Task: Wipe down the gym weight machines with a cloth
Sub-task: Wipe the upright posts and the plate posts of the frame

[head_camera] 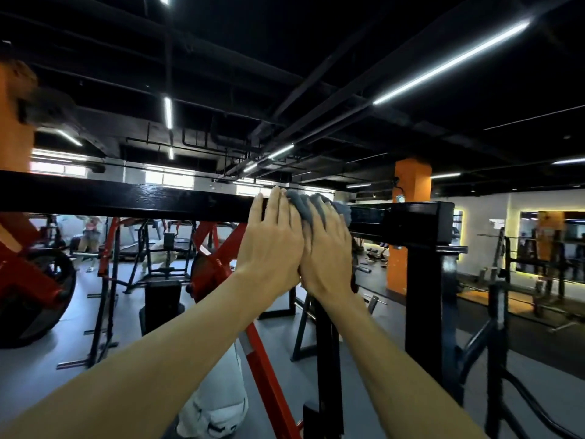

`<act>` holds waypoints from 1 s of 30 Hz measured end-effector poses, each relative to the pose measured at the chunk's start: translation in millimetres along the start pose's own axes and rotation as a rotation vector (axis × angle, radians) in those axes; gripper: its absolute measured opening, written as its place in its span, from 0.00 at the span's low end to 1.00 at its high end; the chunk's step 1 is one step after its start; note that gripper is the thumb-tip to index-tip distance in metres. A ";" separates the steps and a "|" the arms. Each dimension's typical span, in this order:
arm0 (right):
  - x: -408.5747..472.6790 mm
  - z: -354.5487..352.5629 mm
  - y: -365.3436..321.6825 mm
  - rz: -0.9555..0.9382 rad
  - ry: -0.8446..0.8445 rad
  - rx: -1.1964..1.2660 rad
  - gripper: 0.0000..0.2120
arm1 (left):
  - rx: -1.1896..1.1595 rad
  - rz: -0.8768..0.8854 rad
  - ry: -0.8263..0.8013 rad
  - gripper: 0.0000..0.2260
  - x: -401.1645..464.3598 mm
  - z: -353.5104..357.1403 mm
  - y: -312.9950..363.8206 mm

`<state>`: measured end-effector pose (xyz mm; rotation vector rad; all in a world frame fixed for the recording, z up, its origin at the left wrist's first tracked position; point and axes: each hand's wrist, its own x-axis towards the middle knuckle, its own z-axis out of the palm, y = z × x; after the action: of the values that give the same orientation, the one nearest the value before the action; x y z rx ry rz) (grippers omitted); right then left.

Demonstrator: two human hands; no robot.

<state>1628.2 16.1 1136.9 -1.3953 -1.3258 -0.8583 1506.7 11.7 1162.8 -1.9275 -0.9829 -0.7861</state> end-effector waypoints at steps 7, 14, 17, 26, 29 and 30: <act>41.1 -35.4 99.3 0.162 -0.065 -0.072 0.25 | 0.011 0.025 -0.006 0.43 13.3 10.7 20.1; 105.4 -45.3 73.8 0.444 -0.452 -0.394 0.17 | -0.032 -0.006 -0.036 0.39 21.0 2.1 29.5; 98.0 -37.8 75.7 0.470 -0.329 -0.331 0.24 | -0.037 -0.003 -0.028 0.39 19.5 2.4 28.9; 14.6 -34.7 78.2 0.278 -0.012 -0.168 0.26 | -0.023 -0.024 0.059 0.36 16.6 8.6 32.4; 23.7 -48.9 100.4 0.088 -0.130 -0.402 0.27 | -0.005 -0.011 0.087 0.37 16.3 13.6 32.4; 29.0 -54.5 108.5 0.006 -0.198 -0.516 0.28 | -0.003 -0.012 0.096 0.37 16.1 15.3 32.3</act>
<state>1746.1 -18.5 1158.9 -1.9227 -1.2953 -1.1340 1544.6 18.8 1156.0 -1.8697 -0.9364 -0.8792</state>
